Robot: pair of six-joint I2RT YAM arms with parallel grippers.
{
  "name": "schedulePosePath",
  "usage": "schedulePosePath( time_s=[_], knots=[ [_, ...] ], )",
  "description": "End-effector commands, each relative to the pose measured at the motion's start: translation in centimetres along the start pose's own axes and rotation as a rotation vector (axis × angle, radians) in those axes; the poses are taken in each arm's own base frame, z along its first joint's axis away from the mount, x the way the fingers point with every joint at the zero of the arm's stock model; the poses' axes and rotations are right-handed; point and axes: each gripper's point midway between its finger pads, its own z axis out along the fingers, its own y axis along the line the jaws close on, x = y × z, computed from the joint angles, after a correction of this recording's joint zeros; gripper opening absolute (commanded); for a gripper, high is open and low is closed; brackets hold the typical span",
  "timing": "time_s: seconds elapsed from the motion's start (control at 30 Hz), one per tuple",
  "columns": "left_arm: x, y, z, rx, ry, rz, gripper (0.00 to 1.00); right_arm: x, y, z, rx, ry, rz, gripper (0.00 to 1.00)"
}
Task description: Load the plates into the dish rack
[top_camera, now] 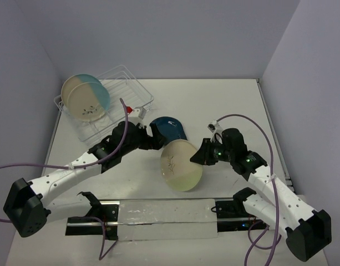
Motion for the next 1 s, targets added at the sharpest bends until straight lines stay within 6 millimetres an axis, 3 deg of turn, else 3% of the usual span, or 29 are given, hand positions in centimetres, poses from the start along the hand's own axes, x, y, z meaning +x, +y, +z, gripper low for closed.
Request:
schedulePosePath(
  time_s=[0.0, 0.13, 0.2, 0.3, 0.4, 0.47, 0.6, 0.73, 0.97],
  knots=[
    [-6.8, -5.8, -1.0, 0.262, -0.228, 0.266, 0.99, -5.3, 6.2, -2.2, -0.194, -0.162, -0.183, 0.00],
    [-7.5, -9.5, -2.1, 0.492, -0.254, 0.643, 0.99, -6.0, 6.8, -1.8, -0.218, -0.151, -0.230, 0.00],
    [-8.4, -10.1, -2.3, 0.540, -0.269, 0.809, 0.99, -6.3, 7.0, -1.5, -0.226, -0.138, -0.248, 0.00],
    [-10.4, -9.7, -2.1, 0.576, -0.258, 0.872, 0.99, -6.5, 7.1, -1.2, -0.234, -0.124, -0.284, 0.00],
    [-11.2, -11.0, -2.9, 0.814, -0.242, 0.954, 0.99, -6.6, 6.8, -0.9, -0.233, -0.121, -0.325, 0.00],
    [-11.7, -11.2, -2.0, 0.852, -0.203, 1.039, 0.99, -6.9, 6.9, -1.1, -0.227, -0.137, -0.344, 0.00],
    [-11.9, -10.5, 0.1, 0.848, 0.003, 1.049, 0.99, -7.5, 7.6, -1.6, -0.240, -0.162, -0.382, 0.00],
    [-11.1, -9.8, 1.2, 0.903, 0.111, 1.113, 0.99, -7.8, 8.0, -1.6, -0.257, -0.159, -0.413, 0.00],
    [-6.6, -7.1, 0.9, 0.976, 0.322, 1.110, 0.99, -8.2, 8.7, -1.6, -0.281, -0.157, -0.462, 0.00]
  ],
)
